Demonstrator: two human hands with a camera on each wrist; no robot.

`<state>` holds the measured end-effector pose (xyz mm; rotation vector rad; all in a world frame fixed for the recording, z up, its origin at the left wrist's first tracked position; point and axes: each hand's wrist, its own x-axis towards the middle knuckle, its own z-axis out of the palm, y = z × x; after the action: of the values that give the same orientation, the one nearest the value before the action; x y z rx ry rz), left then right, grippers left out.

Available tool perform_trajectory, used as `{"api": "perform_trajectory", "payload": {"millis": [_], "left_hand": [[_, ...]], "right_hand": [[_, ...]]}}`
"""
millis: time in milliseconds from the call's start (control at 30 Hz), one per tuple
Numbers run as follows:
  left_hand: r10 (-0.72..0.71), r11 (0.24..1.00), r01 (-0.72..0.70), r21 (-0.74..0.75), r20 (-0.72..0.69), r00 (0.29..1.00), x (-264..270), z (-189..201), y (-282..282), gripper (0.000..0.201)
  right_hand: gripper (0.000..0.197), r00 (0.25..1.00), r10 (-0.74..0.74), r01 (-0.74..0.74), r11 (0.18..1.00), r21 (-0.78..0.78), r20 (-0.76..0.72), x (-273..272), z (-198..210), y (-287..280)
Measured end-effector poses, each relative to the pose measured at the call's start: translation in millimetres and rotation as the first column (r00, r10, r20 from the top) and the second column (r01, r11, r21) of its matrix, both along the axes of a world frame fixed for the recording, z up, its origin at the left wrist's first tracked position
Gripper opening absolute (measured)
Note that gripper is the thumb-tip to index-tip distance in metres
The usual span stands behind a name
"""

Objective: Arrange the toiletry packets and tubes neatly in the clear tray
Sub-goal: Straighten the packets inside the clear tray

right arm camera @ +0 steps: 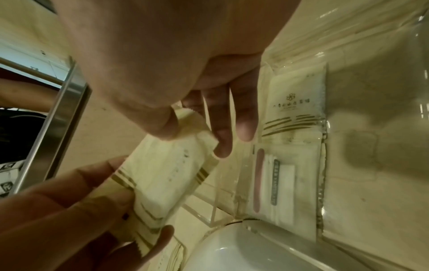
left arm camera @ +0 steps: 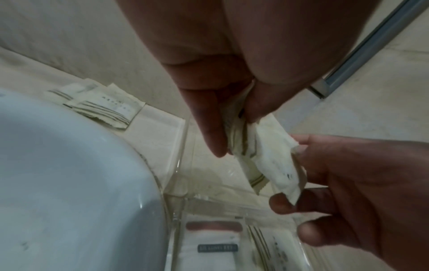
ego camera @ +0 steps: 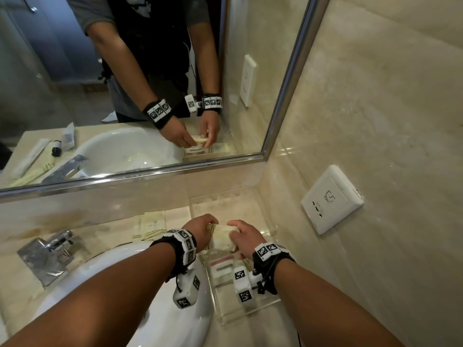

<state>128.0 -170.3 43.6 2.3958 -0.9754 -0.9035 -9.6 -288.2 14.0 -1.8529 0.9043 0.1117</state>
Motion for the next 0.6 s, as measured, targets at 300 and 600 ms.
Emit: {"api": "perform_trajectory", "payload": {"millis": [300,600], "left_hand": [[0.014,0.999,-0.025,-0.045,-0.221,0.975,-21.3,7.5,2.8,0.062],[-0.046,0.999,0.044,-0.015,-0.181,0.982,-31.7,8.4,0.0,0.066]], "right_hand": [[0.032,0.999,-0.038,0.038,0.979,-0.203,0.002,-9.5,3.5,4.0],[0.059,0.997,-0.034,0.035,0.999,-0.014,0.072,-18.7,12.4,13.5]]}}
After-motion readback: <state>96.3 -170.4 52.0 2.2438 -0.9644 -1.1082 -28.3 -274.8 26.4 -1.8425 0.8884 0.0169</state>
